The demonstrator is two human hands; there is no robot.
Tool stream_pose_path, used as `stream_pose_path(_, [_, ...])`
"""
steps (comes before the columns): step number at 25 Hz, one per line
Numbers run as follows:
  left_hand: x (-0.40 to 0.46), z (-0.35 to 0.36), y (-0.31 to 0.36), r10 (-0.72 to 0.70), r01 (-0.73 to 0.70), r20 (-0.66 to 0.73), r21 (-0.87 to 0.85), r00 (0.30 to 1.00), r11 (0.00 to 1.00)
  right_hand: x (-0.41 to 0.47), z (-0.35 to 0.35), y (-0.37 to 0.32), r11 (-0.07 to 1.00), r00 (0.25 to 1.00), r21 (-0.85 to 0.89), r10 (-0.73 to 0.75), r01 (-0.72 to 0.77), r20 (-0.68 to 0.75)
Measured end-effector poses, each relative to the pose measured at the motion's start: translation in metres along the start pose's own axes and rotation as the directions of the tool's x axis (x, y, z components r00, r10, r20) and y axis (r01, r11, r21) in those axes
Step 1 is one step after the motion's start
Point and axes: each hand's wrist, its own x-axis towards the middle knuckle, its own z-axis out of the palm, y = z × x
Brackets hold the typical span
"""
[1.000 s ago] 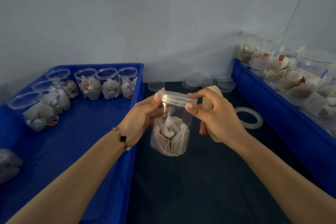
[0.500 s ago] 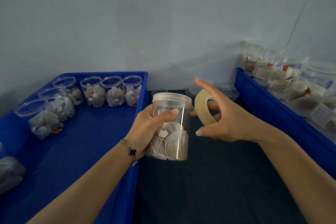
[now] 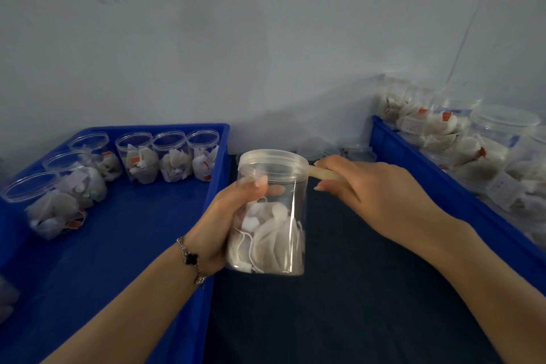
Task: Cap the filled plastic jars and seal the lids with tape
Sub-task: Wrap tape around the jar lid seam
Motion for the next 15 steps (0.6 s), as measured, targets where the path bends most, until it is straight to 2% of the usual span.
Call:
stream_pose_path(5, [-0.001, -0.001, 0.000, 0.008, 0.001, 0.086, -0.104, 0.996, 0.995, 0.006, 0.013, -0.004, 0.989, 0.997, -0.143, 0.037, -0.026, 0.071])
stream_pose_path(7, [-0.002, -0.001, 0.001, 0.009, 0.006, 0.128, -0.117, 0.992, 0.993, 0.010, 0.017, -0.002, 0.974, 0.998, -0.224, 0.033, -0.019, 0.057])
stream_pose_path(10, [-0.007, 0.003, 0.003, 0.038, -0.027, 0.176, -0.068, 0.984, 0.997, 0.014, 0.026, -0.004, 0.946, 0.984, -0.322, 0.086, -0.032, 0.155])
stream_pose_path(12, [-0.004, 0.007, 0.002, 0.043, -0.049, 0.140, 0.038, 0.989, 0.998, 0.018, 0.036, -0.009, 0.943, 0.969, -0.317, 0.167, -0.103, 0.180])
stream_pose_path(15, [0.003, 0.009, -0.003, 0.081, -0.077, -0.026, 0.149, 0.996, 0.986, 0.022, 0.053, -0.016, 0.919, 0.927, -0.268, 0.340, -0.290, 0.162])
